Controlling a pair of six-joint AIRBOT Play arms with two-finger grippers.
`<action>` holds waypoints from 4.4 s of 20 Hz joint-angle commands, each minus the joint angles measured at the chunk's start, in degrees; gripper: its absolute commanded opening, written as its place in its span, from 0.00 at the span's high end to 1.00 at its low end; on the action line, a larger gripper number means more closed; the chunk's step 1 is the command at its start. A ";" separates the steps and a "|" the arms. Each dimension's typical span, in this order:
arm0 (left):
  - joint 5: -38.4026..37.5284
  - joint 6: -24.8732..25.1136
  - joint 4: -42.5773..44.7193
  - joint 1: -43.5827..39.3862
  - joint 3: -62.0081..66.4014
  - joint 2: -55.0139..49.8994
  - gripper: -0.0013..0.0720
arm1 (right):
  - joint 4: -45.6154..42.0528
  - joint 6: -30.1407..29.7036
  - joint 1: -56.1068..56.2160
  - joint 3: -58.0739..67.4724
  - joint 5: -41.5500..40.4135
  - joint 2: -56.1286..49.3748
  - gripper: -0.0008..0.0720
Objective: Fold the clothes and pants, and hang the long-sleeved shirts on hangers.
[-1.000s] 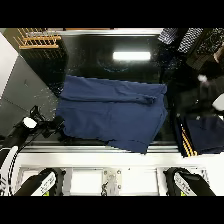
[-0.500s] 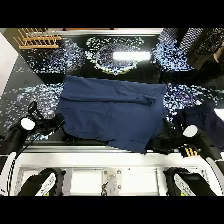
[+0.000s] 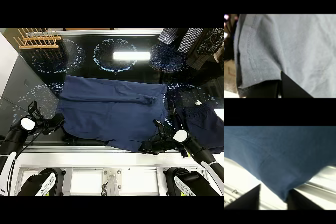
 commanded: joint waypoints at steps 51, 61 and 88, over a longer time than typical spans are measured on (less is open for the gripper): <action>-20.98 8.41 3.17 3.89 54.29 -33.64 0.05 | -31.50 11.02 -11.63 51.47 -6.08 -23.23 0.10; -3.91 2.67 -2.21 5.29 3.96 -8.94 0.05 | -1.07 12.02 -26.27 12.02 -11.61 -4.02 0.10; 1.88 13.84 -2.86 10.40 12.00 -15.21 0.97 | -14.97 5.79 -14.73 16.22 -15.63 -9.14 0.97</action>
